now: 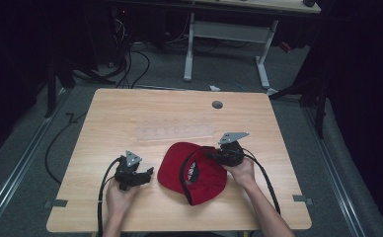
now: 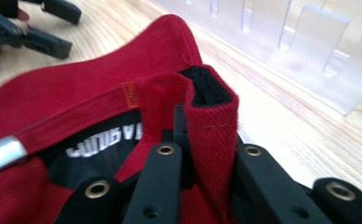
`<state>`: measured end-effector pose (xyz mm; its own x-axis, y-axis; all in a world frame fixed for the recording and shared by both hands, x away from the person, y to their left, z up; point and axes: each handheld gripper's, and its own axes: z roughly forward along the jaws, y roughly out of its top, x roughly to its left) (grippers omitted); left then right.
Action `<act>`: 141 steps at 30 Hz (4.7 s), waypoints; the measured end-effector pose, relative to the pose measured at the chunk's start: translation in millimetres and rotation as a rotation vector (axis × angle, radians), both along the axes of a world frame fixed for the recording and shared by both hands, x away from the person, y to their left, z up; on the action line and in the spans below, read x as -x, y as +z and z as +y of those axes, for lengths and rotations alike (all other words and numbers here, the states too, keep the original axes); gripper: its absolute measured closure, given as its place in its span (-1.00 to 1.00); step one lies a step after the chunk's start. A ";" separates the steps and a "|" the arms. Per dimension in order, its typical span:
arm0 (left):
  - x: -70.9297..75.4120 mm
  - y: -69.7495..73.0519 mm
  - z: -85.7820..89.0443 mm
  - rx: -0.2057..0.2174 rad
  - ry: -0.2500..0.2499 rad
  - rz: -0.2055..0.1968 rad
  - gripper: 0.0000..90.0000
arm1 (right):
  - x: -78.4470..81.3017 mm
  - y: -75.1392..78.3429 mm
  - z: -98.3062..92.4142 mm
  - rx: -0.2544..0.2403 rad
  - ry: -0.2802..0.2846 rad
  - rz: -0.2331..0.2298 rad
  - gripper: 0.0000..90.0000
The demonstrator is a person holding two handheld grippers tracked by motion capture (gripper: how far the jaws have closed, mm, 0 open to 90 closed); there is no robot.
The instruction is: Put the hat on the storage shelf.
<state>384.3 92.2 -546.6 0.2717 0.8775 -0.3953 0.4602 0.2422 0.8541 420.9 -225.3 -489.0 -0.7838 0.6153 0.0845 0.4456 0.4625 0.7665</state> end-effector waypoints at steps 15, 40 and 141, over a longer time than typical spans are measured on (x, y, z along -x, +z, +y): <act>0.3 0.1 -0.1 -0.001 0.001 0.001 -0.35 | 9.0 27.8 -15.6 -0.080 -0.063 -0.004 0.89; 16.5 15.0 -26.9 -0.021 -0.115 -0.108 -0.42 | 18.0 68.1 -30.6 -0.145 -0.106 -0.006 0.89; 49.3 75.7 -50.0 0.082 -0.423 -0.165 0.66 | 0.6 37.2 -8.5 -0.237 0.008 0.238 0.78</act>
<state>335.0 42.3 -470.8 0.6641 0.6436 -0.3805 0.3929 0.1325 0.9100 420.2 -233.8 -451.8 -0.7297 0.5507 0.4053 0.6220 0.2882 0.7281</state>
